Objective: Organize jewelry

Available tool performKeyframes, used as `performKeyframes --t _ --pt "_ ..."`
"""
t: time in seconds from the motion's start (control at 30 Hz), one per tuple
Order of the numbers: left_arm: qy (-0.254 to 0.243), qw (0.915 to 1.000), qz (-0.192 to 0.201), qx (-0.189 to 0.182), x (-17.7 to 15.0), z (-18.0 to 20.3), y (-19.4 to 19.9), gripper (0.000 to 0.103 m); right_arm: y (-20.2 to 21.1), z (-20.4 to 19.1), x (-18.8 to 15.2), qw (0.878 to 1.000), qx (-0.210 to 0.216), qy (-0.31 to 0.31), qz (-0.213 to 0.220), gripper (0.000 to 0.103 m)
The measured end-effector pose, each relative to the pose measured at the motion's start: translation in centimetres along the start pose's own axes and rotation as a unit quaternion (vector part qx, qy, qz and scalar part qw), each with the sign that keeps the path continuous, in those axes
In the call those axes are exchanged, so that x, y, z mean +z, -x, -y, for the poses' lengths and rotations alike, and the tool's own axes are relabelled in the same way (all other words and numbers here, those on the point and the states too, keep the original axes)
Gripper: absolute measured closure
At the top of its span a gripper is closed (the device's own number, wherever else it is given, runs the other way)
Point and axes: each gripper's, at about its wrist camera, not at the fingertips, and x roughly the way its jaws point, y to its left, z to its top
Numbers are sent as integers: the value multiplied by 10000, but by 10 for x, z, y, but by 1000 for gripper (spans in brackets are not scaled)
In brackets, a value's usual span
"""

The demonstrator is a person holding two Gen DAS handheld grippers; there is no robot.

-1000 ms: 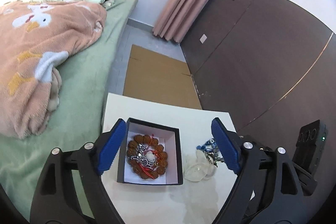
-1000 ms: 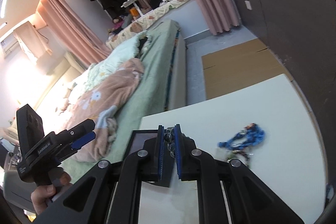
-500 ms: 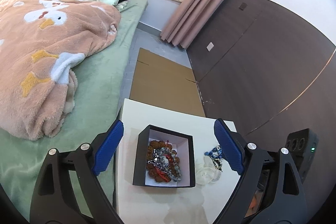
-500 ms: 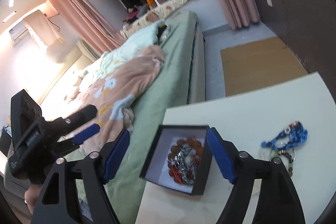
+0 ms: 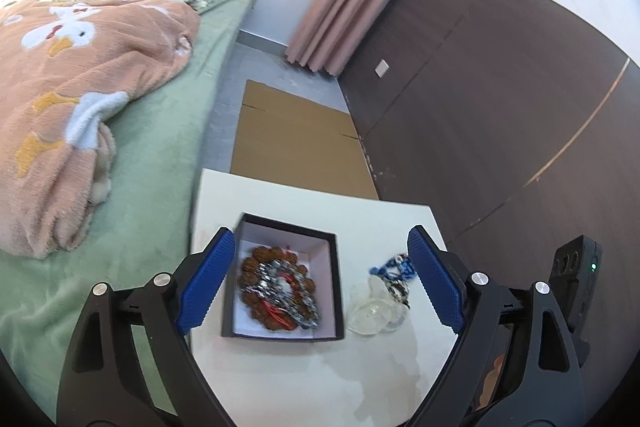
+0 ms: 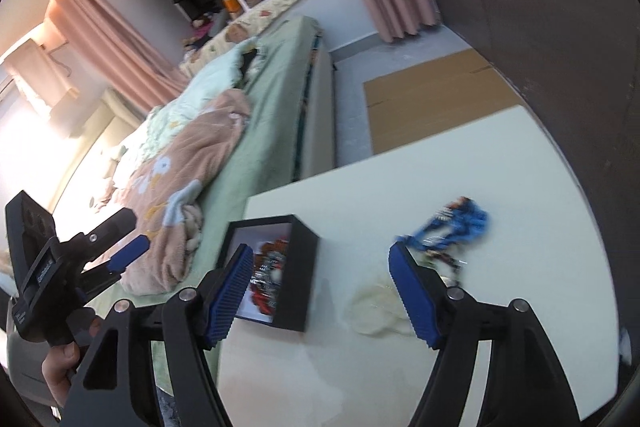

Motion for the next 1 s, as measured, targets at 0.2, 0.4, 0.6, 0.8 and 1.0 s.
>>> performKeyframes --t 0.2,0.4,0.6,0.8,1.0 --pt "-356 9991 -182 -115 -15 32 -14 16 14 29 -1 9994 -235 -236 -54 33" --pt "-766 9958 -494 -117 -31 64 -34 20 24 54 -1 9977 -538 -403 -68 17" --pt "-993 9914 -840 -123 -49 86 -59 29 28 75 2 9961 -554 -663 -162 8" --pt "-1154 9865 -1156 -104 -64 100 -82 43 28 95 4 9936 -615 -907 -263 8" --pt "-1339 9801 -1468 -31 -77 113 -110 45 28 105 8 9929 -607 -992 -269 8"
